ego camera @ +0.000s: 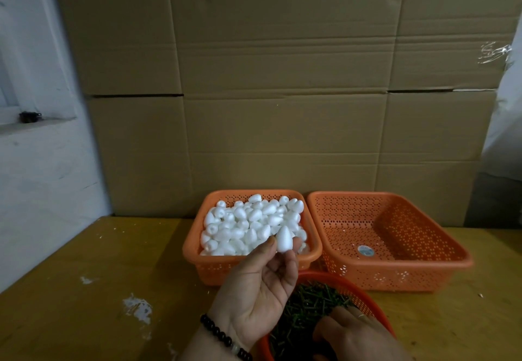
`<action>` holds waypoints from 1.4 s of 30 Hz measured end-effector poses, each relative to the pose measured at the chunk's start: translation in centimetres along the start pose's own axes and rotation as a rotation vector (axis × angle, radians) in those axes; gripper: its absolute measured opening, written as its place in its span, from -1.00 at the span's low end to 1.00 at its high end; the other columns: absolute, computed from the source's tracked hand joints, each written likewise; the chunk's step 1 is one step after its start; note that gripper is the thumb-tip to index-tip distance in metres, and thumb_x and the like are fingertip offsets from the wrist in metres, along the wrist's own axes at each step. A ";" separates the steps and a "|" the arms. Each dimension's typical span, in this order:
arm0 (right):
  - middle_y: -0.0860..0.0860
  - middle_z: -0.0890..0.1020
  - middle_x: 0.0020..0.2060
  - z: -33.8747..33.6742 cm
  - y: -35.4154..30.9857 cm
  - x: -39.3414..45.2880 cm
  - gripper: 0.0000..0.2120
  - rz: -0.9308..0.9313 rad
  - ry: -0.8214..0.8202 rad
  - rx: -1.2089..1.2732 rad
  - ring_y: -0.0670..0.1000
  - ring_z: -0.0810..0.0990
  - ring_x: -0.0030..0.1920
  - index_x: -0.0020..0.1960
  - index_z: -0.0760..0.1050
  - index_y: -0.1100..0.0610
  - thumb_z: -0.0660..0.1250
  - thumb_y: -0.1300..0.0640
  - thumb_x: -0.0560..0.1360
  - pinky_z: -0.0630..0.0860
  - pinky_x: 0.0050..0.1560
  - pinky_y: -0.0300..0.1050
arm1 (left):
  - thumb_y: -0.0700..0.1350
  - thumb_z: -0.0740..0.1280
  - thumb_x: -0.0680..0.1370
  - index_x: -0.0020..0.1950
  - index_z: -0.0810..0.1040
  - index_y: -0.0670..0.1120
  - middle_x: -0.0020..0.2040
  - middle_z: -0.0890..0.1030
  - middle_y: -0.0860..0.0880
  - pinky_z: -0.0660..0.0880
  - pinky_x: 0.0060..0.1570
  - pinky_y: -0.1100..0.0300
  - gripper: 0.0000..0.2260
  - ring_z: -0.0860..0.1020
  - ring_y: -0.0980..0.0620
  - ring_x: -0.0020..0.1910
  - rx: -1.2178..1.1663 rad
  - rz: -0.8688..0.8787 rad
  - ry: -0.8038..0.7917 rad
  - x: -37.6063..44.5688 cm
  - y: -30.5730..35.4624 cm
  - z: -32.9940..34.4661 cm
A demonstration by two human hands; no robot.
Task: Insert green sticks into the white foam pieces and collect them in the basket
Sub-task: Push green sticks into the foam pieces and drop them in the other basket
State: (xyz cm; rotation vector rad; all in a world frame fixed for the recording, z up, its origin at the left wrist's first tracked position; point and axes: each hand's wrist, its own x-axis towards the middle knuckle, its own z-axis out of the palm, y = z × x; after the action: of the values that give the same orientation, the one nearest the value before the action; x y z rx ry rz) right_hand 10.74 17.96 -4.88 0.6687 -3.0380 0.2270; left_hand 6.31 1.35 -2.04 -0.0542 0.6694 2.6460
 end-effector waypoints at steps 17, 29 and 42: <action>-0.15 0.38 0.21 0.4 0.1 0.0 -0.58 0.007 0.009 -0.019 -0.14 0.31 0.30 0.29 0.34 -0.12 0.11 -0.29 0.51 0.24 0.27 -0.21 | -0.38 0.40 0.34 0.01 0.66 -0.32 -0.01 0.65 -0.29 0.63 -0.27 0.06 -0.75 0.66 -0.13 -0.18 0.020 -0.025 -0.036 -0.8 0.0 0.8; -0.15 0.38 0.22 0.3 0.1 0.0 -0.60 0.005 0.014 -0.022 -0.14 0.30 0.31 0.29 0.33 -0.13 0.09 -0.27 0.53 0.23 0.29 -0.21 | -0.41 0.41 0.31 -0.02 0.59 -0.26 -0.10 0.66 -0.24 0.61 -0.34 0.13 -0.74 0.64 -0.09 -0.26 0.101 -0.008 -0.023 -1.1 -0.3 1.3; -0.15 0.39 0.22 0.5 0.2 0.0 -0.58 0.006 0.017 -0.031 -0.18 0.29 0.30 0.28 0.34 -0.11 0.08 -0.28 0.52 0.22 0.26 -0.20 | -0.49 0.41 0.21 -0.32 0.56 -0.08 -0.19 0.65 -0.08 0.54 -0.33 0.22 -0.69 0.58 0.04 -0.31 0.382 0.170 -0.024 -1.5 -0.9 1.7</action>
State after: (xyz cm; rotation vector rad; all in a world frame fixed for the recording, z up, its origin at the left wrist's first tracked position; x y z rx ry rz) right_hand 10.64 18.07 -5.37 0.6526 -3.0212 0.1850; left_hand 8.13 2.26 -0.69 0.1497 1.2048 2.6201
